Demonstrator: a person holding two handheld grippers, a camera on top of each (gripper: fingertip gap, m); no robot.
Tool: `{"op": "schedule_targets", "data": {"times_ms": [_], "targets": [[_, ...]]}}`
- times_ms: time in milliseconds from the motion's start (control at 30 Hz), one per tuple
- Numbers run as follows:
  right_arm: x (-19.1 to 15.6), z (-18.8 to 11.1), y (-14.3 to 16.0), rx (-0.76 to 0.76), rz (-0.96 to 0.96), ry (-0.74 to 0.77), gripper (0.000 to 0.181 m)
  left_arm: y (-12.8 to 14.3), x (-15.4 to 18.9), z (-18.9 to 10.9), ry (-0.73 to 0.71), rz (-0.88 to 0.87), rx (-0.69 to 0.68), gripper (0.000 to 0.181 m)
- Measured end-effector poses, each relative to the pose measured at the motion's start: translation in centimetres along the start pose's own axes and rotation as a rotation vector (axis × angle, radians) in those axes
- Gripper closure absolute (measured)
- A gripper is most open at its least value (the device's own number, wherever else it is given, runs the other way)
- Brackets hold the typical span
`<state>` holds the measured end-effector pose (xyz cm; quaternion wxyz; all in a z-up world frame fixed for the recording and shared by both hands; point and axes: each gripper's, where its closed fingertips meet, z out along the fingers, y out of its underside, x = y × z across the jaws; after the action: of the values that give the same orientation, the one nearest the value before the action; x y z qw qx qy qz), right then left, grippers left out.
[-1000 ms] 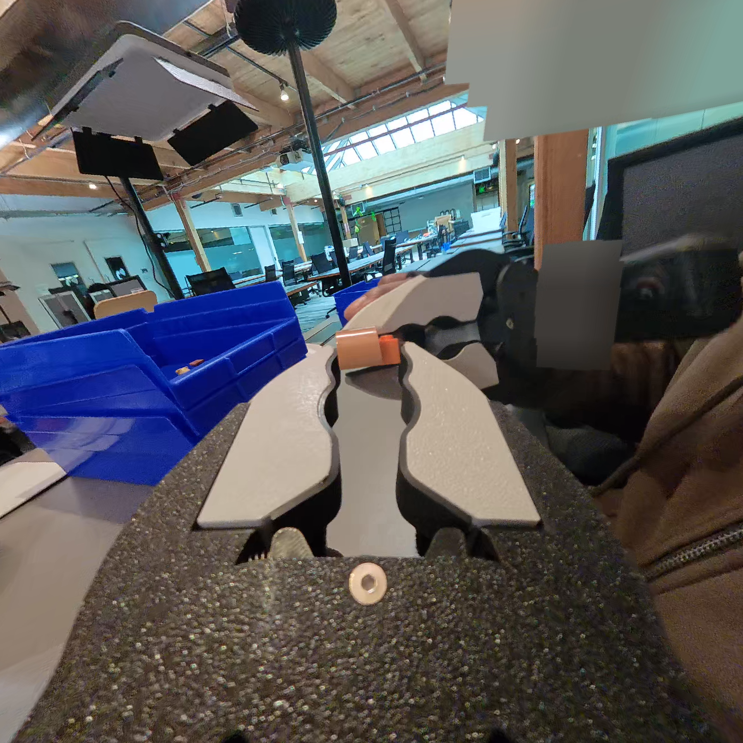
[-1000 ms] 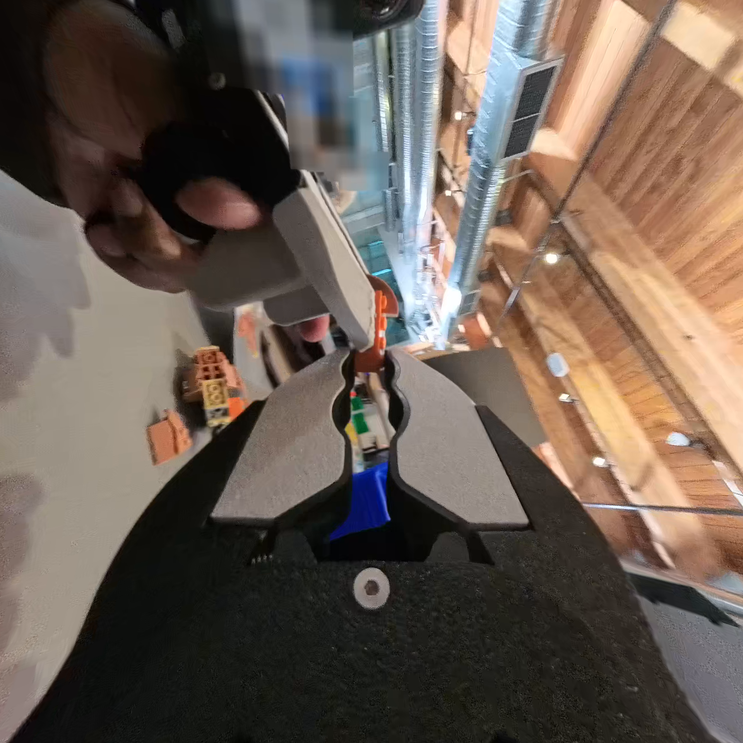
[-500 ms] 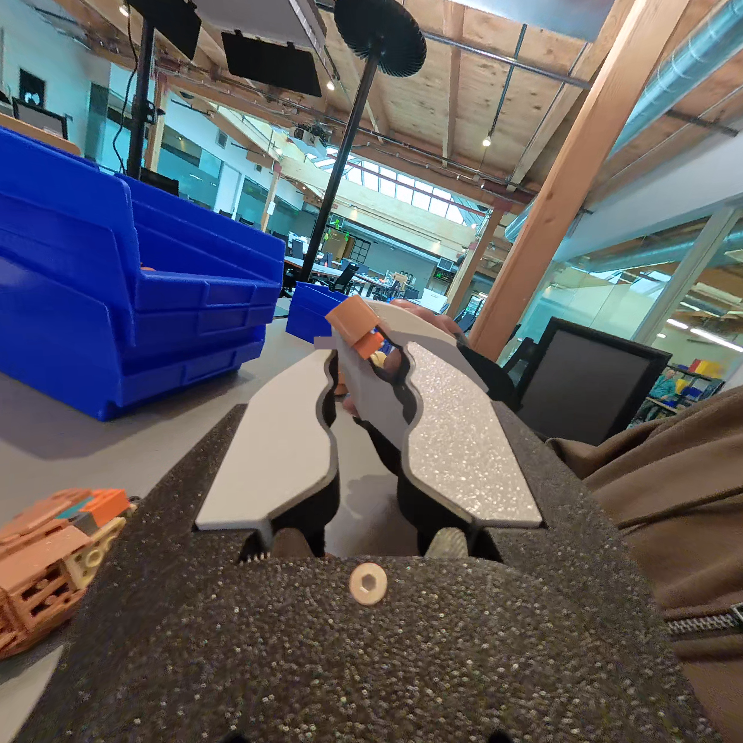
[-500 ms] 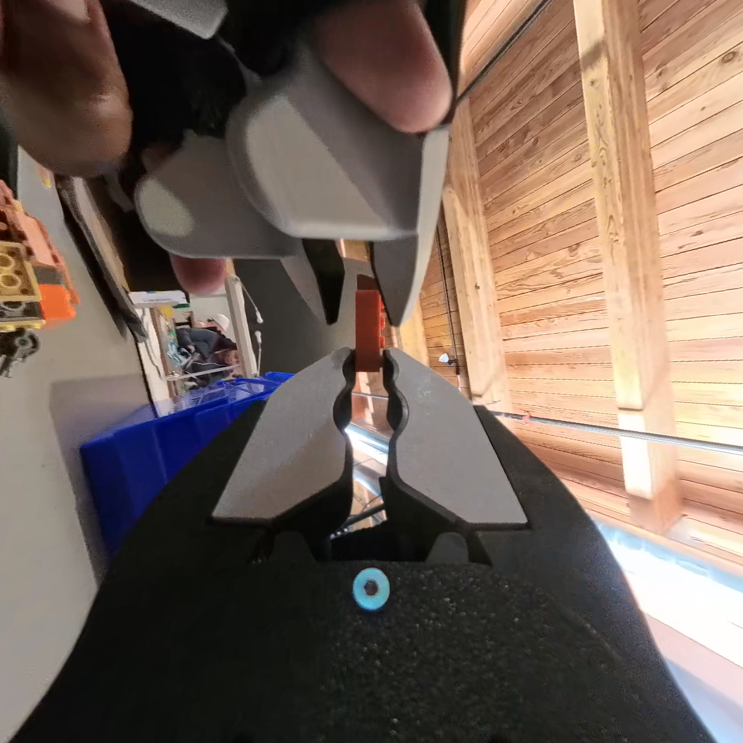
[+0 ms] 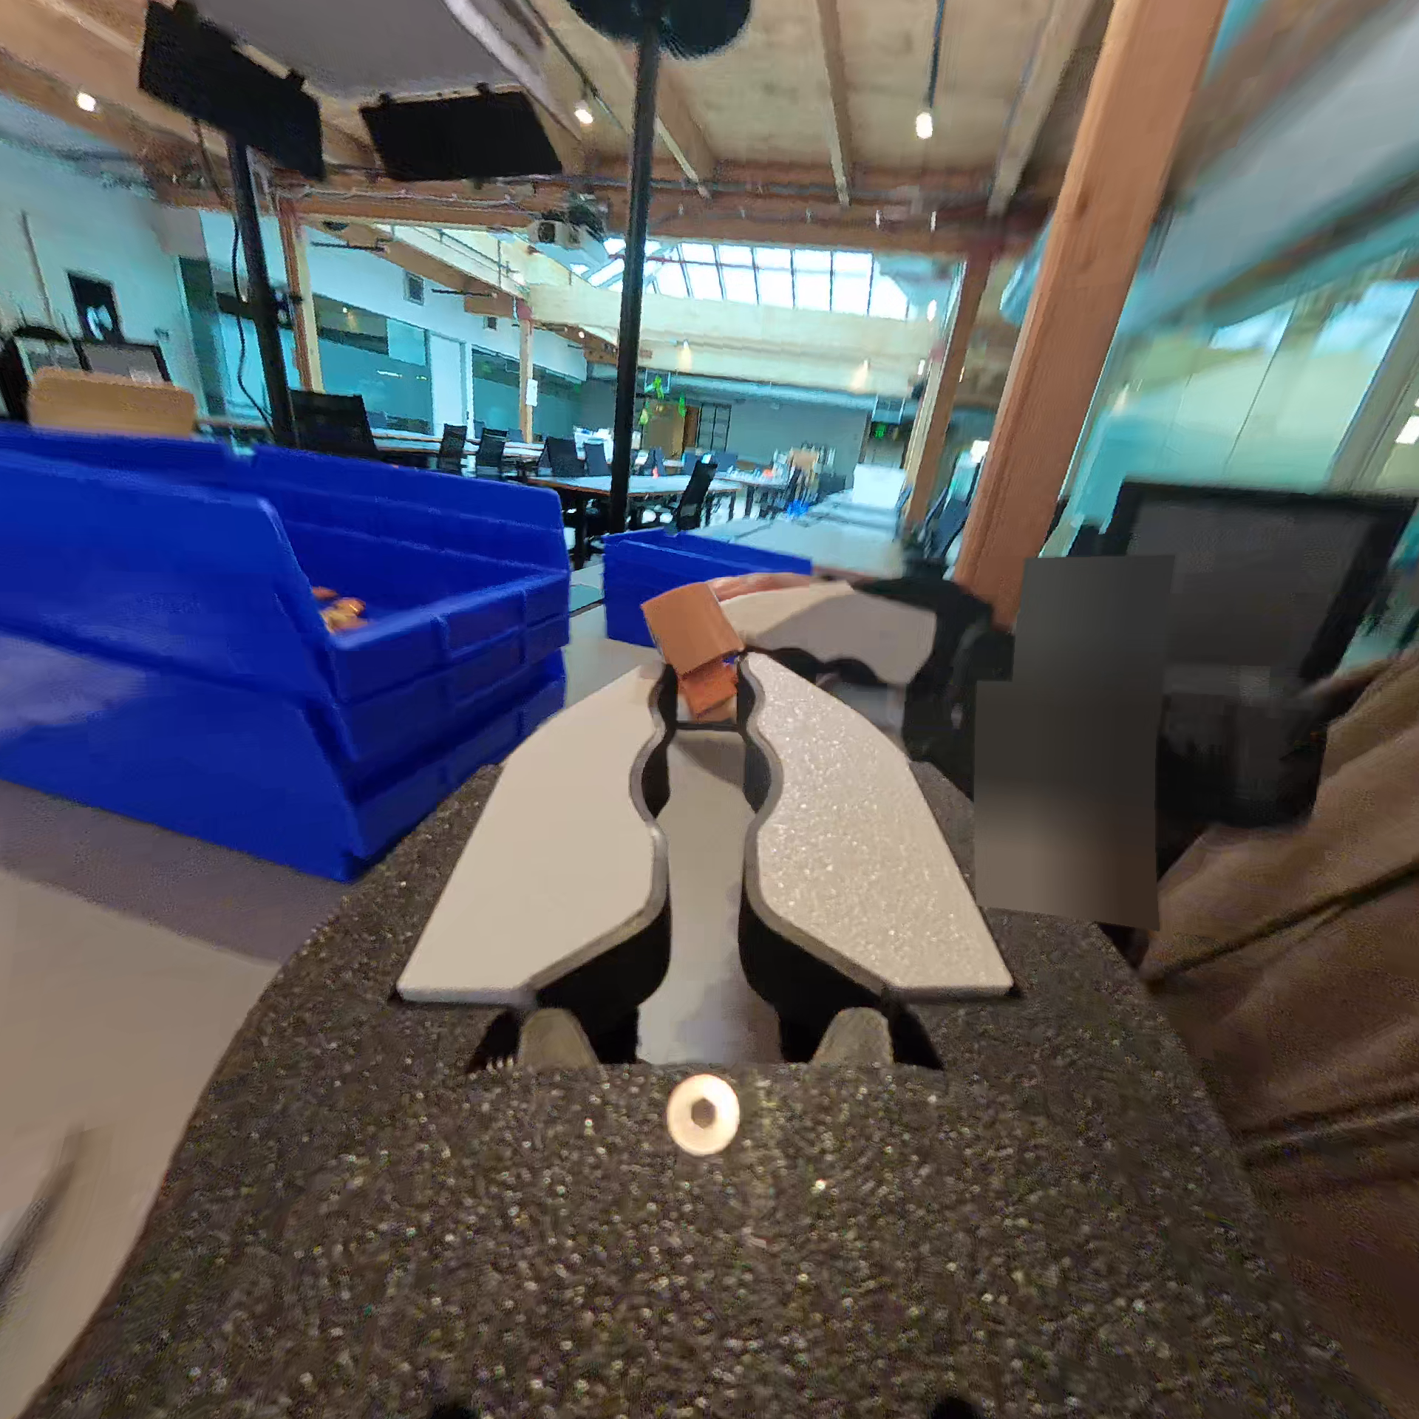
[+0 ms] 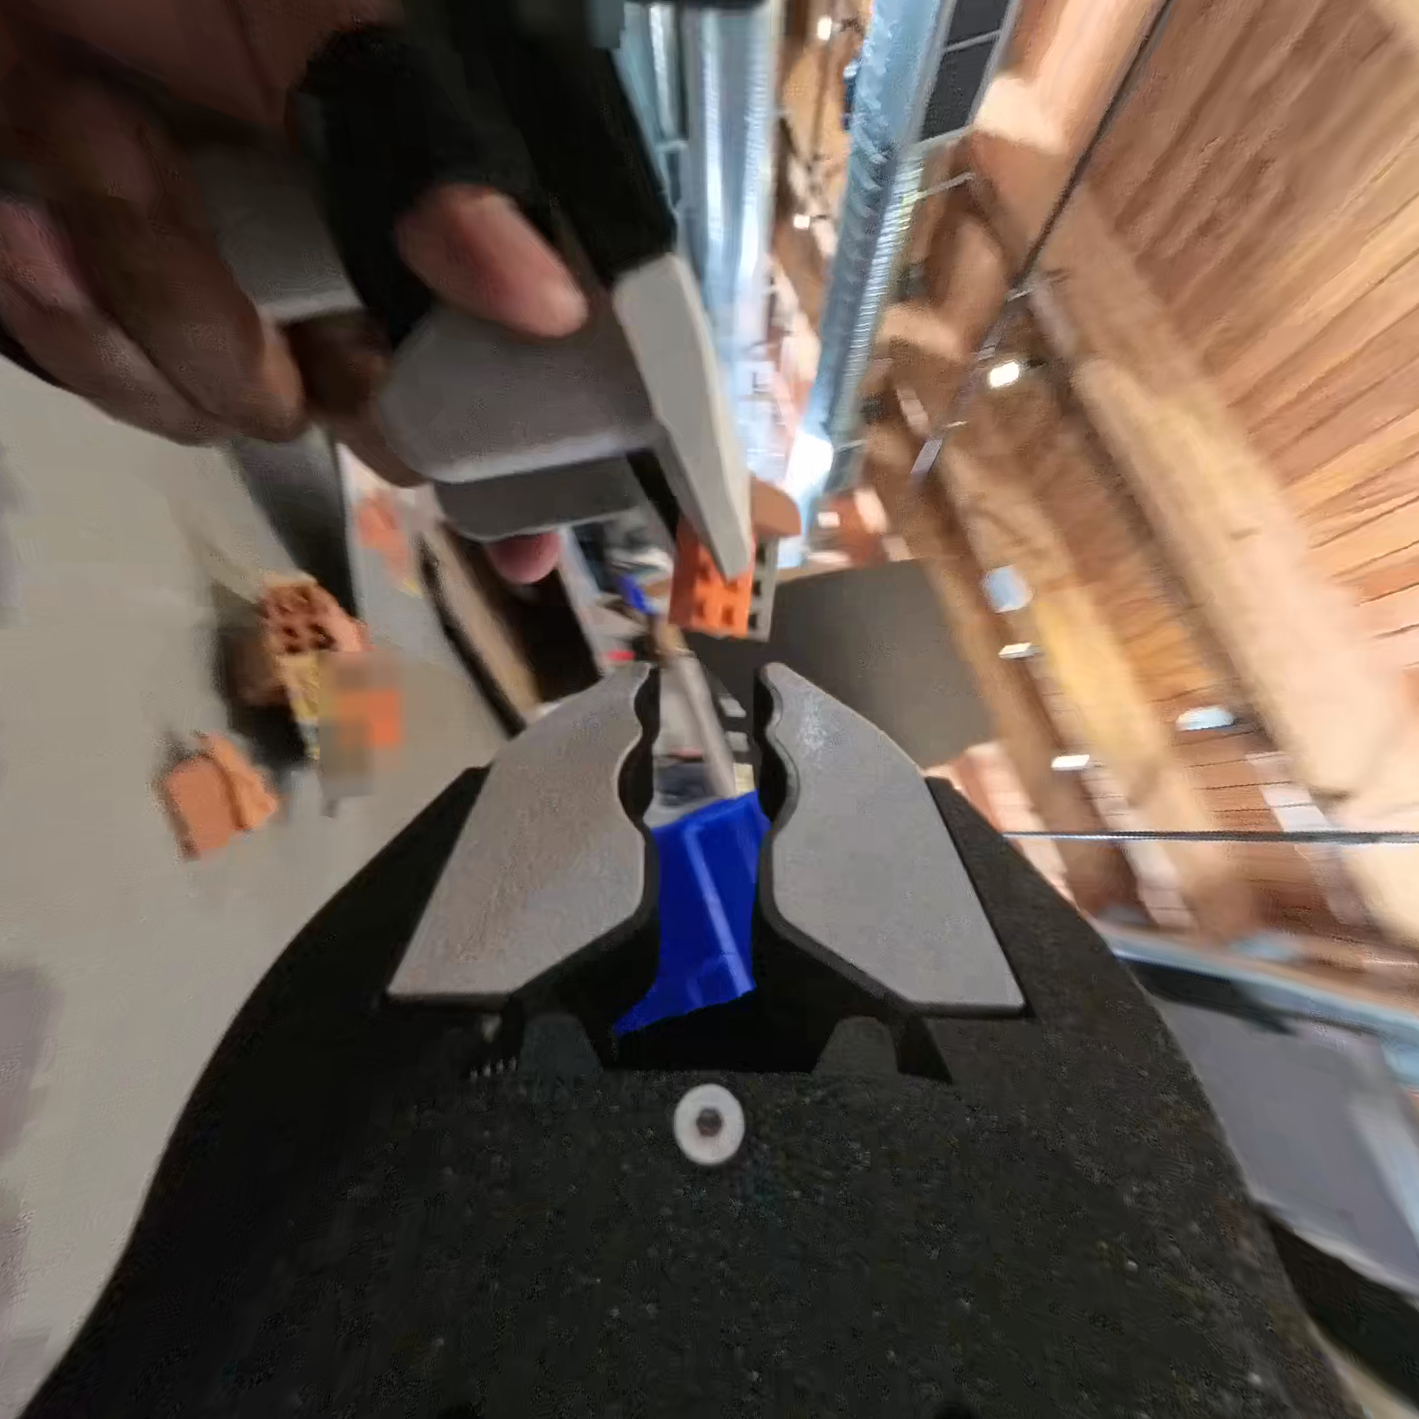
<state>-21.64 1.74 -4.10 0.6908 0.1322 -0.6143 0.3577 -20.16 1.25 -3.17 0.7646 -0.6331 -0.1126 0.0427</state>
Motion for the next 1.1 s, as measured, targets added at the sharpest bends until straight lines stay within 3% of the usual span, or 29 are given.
{"op": "schedule_targets", "data": {"times_ms": [100,167,267,400,767,1100], "targets": [[1.0,0.2,0.1,0.084,0.359,-0.225,0.157,-2.2,-0.5,-0.1,0.042,0.274,-0.092,0.167],[2.7,0.6,-0.6,0.196,0.589,-0.365,0.154,-3.4,-0.2,0.2,0.157,0.507,-0.144,0.167],[6.0,1.7,-1.6,0.347,0.800,-0.483,0.144,-4.3,0.0,0.2,0.346,0.830,-0.094,0.166],[7.3,2.3,-1.4,0.467,0.803,-0.475,0.145,-5.7,-2.7,0.2,0.312,0.778,0.086,0.167],[3.8,1.5,-2.7,0.439,0.686,-0.527,0.155,-2.2,-0.4,-0.1,0.411,0.879,-0.021,0.167],[1.7,0.3,-3.1,0.450,0.758,-0.741,0.168,-0.7,0.7,-0.5,0.481,0.897,-0.086,0.167]]}}
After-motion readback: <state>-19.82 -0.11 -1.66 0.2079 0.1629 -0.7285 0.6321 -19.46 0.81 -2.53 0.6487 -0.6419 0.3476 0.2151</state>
